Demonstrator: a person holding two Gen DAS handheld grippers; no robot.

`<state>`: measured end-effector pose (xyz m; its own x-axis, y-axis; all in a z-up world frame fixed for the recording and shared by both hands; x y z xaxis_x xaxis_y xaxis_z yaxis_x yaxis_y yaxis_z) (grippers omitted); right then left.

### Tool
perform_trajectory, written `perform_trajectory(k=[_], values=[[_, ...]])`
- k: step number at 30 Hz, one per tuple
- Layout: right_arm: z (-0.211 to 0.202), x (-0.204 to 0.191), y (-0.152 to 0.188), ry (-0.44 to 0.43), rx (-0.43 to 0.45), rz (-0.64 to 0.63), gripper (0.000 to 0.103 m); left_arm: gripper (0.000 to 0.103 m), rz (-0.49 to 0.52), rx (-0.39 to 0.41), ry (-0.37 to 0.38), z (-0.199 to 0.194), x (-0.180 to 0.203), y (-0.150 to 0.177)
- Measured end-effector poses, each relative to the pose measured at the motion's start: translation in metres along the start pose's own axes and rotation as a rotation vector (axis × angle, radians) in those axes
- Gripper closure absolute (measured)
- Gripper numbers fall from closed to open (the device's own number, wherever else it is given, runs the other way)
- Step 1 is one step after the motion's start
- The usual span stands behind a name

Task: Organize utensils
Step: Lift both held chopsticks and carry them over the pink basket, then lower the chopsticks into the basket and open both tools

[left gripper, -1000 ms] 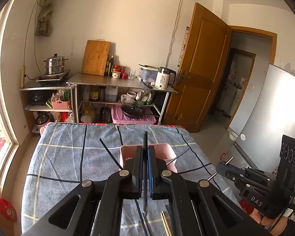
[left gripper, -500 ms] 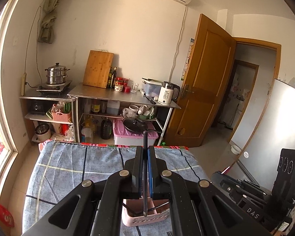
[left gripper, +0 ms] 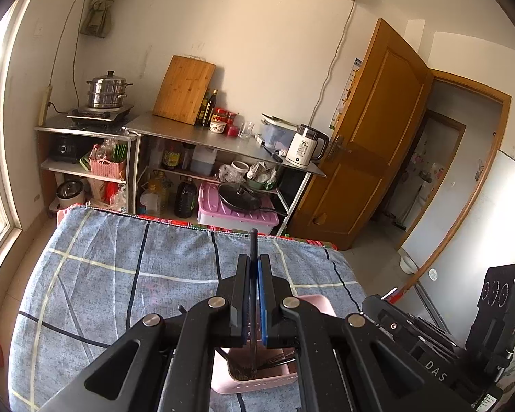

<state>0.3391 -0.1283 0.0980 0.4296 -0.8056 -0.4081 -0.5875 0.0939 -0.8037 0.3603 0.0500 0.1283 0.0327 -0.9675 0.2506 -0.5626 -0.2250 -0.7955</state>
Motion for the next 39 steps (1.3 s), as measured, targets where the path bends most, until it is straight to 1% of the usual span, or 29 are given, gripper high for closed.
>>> perform_trajectory(k=[6,12,14,16,19,21,26,31,39], values=[[0.016,0.006,0.016,-0.004,-0.056,0.012,0.099,0.099,0.017,-0.042,-0.005,0.016,-0.001,0.018],[0.020,0.008,0.023,-0.011,-0.090,0.010,0.098,0.099,0.043,-0.032,-0.033,0.013,-0.001,0.021],[0.016,0.007,0.023,-0.005,-0.087,0.004,0.096,0.096,0.055,-0.024,-0.048,0.009,-0.001,0.020],[0.012,0.006,0.022,-0.008,-0.081,-0.001,0.095,0.091,0.059,-0.016,-0.059,0.004,-0.003,0.019],[0.002,0.005,0.019,-0.001,-0.067,-0.014,0.093,0.088,0.066,0.007,-0.074,-0.008,-0.005,0.018],[-0.006,0.003,0.018,-0.002,-0.060,-0.019,0.091,0.087,0.069,0.020,-0.083,-0.017,-0.006,0.018],[-0.035,-0.004,0.025,0.001,-0.044,-0.050,0.090,0.085,0.083,0.050,-0.092,-0.046,-0.005,0.028],[-0.062,-0.009,0.043,0.004,-0.047,-0.075,0.090,0.085,0.084,0.061,-0.071,-0.073,-0.002,0.052],[-0.101,-0.012,0.083,0.025,-0.048,-0.093,0.090,0.085,0.096,0.045,-0.045,-0.109,0.010,0.114]])
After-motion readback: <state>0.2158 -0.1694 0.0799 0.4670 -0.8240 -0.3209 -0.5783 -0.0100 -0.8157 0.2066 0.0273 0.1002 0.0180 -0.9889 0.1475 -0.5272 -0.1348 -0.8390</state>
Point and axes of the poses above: each gripper's, at about its wrist camera, not at the fingertips, and z roughly the way its jaws point, x to its right, y to its underside, the point moved 5 cm from there along z, roughly the way its jaws point, and after that the axes turned 10 degrees about -y, right-handed, at the moved point
